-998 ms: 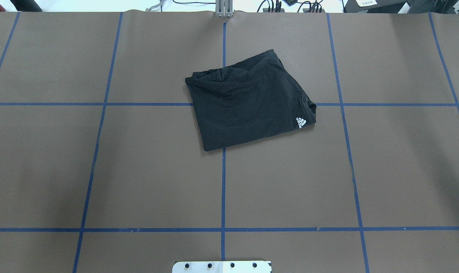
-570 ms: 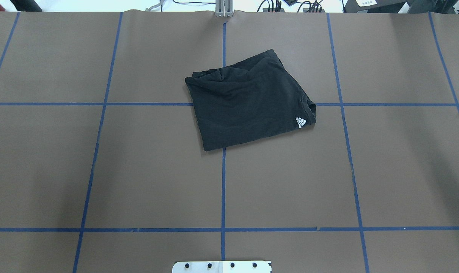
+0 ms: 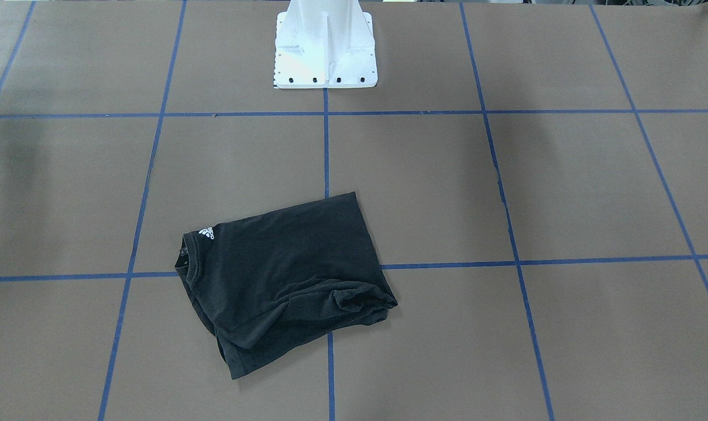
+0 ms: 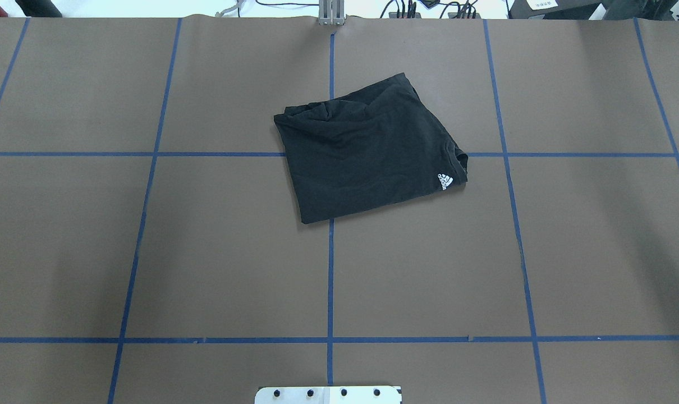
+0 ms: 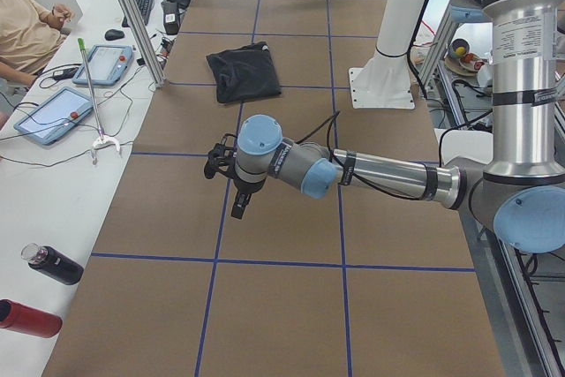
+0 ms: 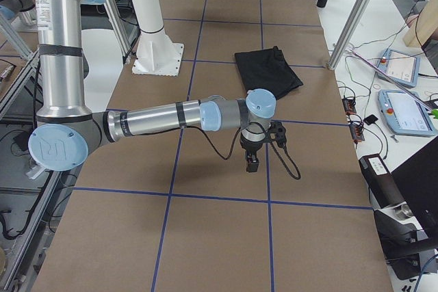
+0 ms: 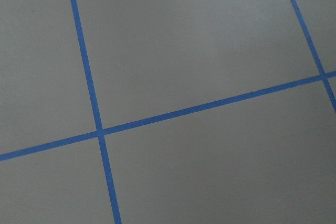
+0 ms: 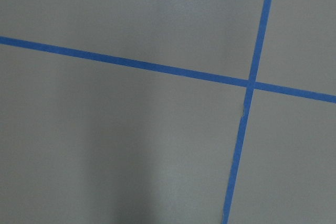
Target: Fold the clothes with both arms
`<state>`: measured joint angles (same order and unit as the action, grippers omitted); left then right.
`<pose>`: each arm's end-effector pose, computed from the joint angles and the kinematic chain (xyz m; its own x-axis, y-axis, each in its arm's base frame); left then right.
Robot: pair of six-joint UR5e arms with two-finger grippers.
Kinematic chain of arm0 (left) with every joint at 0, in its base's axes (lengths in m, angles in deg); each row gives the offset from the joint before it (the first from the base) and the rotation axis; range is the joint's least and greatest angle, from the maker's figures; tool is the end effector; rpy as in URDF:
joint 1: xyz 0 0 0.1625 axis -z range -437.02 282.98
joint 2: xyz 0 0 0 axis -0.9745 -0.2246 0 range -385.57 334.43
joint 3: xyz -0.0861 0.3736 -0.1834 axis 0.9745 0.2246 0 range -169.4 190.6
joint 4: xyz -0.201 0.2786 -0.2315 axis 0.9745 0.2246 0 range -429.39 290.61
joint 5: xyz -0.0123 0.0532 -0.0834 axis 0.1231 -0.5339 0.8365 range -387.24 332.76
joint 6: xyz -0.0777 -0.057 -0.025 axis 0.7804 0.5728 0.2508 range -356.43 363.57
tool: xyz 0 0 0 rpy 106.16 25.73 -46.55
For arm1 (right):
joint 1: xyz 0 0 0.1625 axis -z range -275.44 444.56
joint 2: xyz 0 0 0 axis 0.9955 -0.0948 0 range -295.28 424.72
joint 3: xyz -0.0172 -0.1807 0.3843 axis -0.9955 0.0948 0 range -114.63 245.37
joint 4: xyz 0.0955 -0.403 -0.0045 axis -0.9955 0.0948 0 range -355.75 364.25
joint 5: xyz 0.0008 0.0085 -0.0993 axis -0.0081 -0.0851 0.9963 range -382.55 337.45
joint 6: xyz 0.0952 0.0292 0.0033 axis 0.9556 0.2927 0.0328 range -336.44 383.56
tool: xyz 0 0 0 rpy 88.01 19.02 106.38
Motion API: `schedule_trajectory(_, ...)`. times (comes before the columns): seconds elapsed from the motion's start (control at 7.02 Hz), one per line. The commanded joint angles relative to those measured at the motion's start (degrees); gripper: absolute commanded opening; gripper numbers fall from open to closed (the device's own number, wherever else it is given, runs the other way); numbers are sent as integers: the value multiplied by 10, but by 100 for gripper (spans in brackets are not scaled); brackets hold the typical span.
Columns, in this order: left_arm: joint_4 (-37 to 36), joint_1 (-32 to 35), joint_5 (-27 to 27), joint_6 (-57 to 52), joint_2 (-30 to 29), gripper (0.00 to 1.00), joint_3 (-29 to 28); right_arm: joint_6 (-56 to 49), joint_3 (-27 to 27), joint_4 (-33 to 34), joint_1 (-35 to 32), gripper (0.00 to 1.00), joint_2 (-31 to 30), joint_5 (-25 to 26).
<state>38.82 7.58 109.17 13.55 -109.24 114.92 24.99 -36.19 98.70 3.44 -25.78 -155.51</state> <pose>-0.0175 -0.4651 0.5480 0.6610 0.2227 -0.7166 0.0306 0.9462 0.3223 -0.0108 -0.4928 0.5732 0.7145 -0.1660 0.6797 0.1356 0.9859 0.0982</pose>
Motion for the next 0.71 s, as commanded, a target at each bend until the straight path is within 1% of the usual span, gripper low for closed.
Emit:
schedule_trajectory(0.0,-2,1,-42,-3,-2,100,-20,1,3,1,0,100,-2,-4)
schedule_trajectory(0.29,-2,9,-40,-4,-1,100,-53,1,1,2,-4,100,-10,-6)
schedule_trajectory(0.57,-2,13,-40,0,0,100,-53,1,0,1,-8,100,-12,-9)
